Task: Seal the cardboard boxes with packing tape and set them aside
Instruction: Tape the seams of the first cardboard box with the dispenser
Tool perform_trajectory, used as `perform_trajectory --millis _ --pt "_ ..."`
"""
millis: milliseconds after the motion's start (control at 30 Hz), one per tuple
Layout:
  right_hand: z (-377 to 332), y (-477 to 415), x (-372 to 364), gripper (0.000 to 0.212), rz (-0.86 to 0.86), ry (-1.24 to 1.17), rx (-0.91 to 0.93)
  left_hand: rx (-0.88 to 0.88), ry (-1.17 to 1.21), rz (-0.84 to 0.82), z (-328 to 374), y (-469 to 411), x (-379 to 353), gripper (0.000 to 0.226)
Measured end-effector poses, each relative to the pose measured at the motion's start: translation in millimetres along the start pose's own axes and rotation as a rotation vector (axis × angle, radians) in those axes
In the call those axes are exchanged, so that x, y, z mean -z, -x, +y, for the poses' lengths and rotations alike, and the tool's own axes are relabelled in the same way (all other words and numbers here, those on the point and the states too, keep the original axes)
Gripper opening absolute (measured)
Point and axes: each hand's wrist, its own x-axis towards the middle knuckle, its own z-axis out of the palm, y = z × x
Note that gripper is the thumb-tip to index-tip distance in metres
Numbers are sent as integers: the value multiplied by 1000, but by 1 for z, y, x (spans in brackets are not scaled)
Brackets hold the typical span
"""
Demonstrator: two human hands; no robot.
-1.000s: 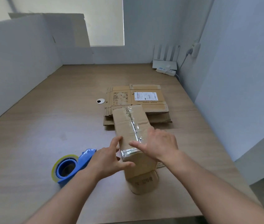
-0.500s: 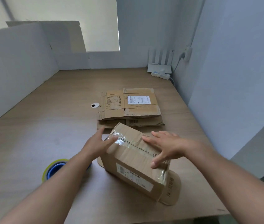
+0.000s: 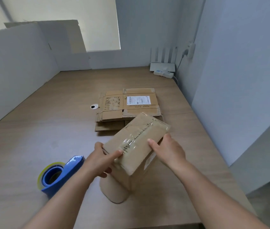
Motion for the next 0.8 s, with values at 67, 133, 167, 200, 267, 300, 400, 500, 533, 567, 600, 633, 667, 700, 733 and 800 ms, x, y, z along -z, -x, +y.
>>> perform_trajectory --millis 67,133,167,200,267,300,400,500,533,567,600,633,667,700,733,800 --pt "-7 5 -6 64 -72 -68 59 -7 -102 -66 -6 8 1 58" --pt "-15 9 -12 69 -160 -125 137 -31 -189 -75 -14 16 -1 62" --pt "-20 10 -14 76 -200 -155 177 -56 -235 -34 -18 18 -3 66" --pt "-25 12 -17 83 -233 -193 217 -79 -267 18 -22 18 -6 69" --pt "-35 11 -24 91 -282 -258 293 -102 -242 102 -23 15 -9 71" --pt "-38 9 -29 94 -308 -259 323 -103 -207 127 -22 12 -10 70" --pt "-36 -2 -43 85 -393 -275 364 -92 -139 141 -18 3 -7 69" --pt "-27 -7 -49 74 -409 -249 427 -126 -152 106 -22 0 -4 69" --pt "-24 -8 -50 74 -399 -221 443 -156 -150 91 -25 0 -3 67" --pt "-23 -8 -50 74 -386 -198 451 -186 -132 83 -29 0 -1 66" --pt "-23 -9 -51 73 -373 -183 455 -203 -107 95 -35 -1 3 65" --pt "-22 -8 -51 73 -361 -172 458 -205 -90 140 -44 -2 9 65" --pt "-23 -8 -51 72 -352 -164 462 -193 -112 228 -54 -4 17 64" --pt "-23 -8 -51 71 -348 -161 464 -169 -189 340 -68 -8 27 63" --pt "-25 -8 -49 71 -352 -166 462 -126 -306 435 -84 -14 36 61" --pt "-27 -7 -47 71 -371 -193 438 20 -560 464 -117 -26 50 62"
